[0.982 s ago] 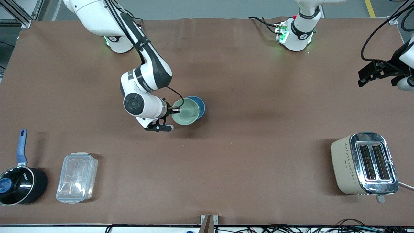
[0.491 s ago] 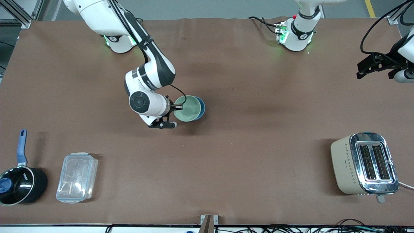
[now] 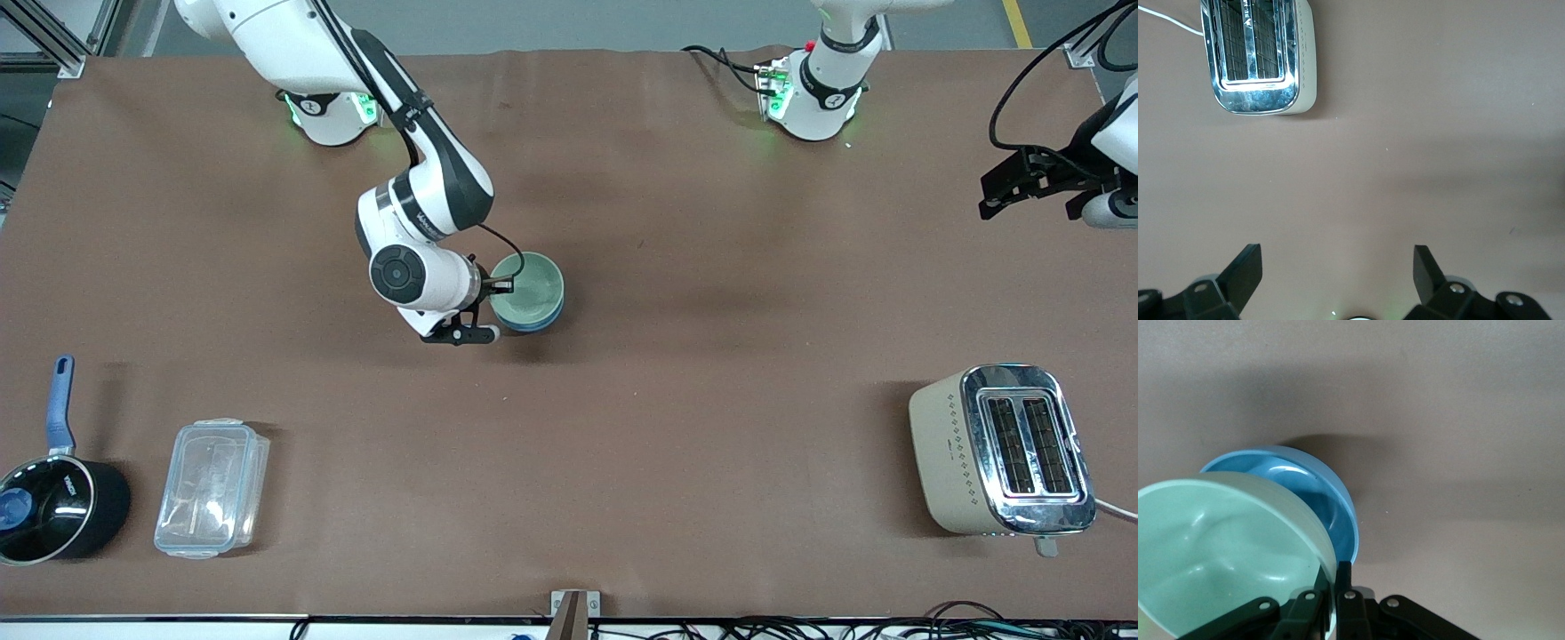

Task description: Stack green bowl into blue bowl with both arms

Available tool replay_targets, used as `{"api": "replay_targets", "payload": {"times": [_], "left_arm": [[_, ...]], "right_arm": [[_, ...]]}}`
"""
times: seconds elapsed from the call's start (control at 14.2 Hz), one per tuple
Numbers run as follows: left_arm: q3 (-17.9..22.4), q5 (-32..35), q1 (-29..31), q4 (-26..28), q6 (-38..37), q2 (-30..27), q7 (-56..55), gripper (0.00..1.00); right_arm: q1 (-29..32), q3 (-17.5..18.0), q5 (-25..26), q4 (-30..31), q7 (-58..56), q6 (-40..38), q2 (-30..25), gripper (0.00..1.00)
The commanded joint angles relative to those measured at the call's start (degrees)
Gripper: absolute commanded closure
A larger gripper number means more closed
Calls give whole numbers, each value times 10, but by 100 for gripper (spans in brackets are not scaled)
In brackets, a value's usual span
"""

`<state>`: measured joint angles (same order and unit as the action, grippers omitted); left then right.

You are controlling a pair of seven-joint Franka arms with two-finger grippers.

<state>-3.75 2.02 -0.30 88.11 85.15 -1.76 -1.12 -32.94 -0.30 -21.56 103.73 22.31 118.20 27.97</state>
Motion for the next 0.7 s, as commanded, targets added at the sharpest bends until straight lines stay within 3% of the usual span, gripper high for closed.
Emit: {"api": "replay_targets", "payload": {"times": [0.0, 0.63], "left_arm": [[2, -4, 0, 0, 4, -3, 7, 0], [2, -2, 0, -7, 4, -3, 11, 0]], "right_arm": [[-3, -4, -15, 14, -3, 8, -10, 96], [-1, -5, -10, 15, -5, 26, 3, 94]]}}
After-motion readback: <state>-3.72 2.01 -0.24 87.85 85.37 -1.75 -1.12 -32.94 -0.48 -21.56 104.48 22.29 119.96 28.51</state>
